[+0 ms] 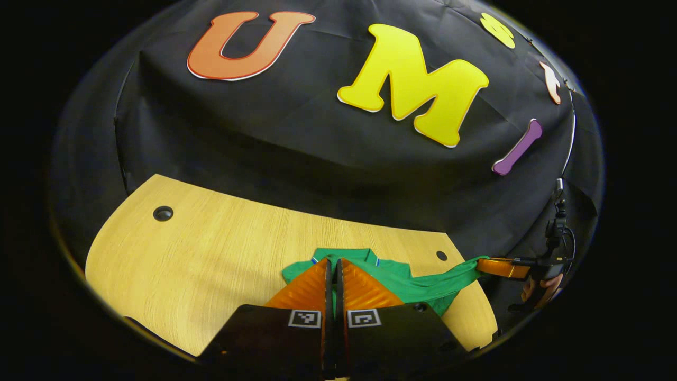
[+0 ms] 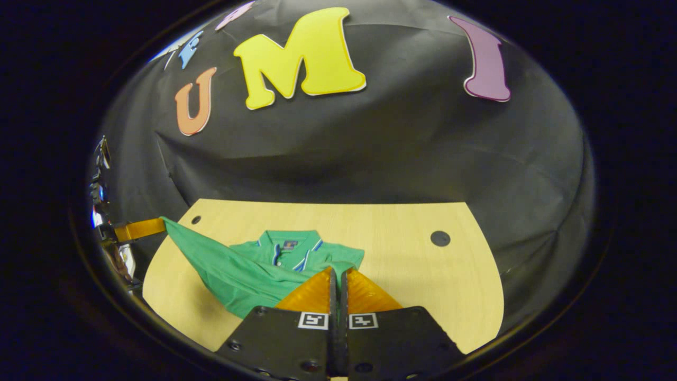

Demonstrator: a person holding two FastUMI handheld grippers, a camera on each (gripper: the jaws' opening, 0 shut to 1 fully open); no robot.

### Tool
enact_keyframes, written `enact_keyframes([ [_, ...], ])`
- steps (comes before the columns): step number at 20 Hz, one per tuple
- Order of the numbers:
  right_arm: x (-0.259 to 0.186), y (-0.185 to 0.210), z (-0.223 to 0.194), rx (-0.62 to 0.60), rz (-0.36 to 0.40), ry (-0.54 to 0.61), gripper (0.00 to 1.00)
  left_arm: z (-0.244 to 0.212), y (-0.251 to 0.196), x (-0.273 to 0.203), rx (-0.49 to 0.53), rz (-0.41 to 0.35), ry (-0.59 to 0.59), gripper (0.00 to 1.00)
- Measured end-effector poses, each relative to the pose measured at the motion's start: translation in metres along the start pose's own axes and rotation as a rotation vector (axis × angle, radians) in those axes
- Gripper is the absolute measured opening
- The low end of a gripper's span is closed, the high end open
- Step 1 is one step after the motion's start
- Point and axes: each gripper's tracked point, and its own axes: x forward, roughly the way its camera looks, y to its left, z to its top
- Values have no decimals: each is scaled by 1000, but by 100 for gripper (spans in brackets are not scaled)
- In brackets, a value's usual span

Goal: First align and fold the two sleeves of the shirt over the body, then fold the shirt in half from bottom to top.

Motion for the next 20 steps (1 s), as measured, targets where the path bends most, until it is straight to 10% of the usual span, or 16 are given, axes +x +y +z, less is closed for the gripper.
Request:
enact_keyframes([
  [16,133,-11,37,-30,-13,27,6,-10,56,109,39,157,59,7],
  [18,134,-22,32,-27,-36,30,37,-18,70,111,31,217,76,0],
  [19,132,-27,32,-35,-52,17,53,-20,77,104,43,259,90,58],
  [20,127,-29,34,-39,-56,-9,58,-19,82,104,63,288,83,40],
])
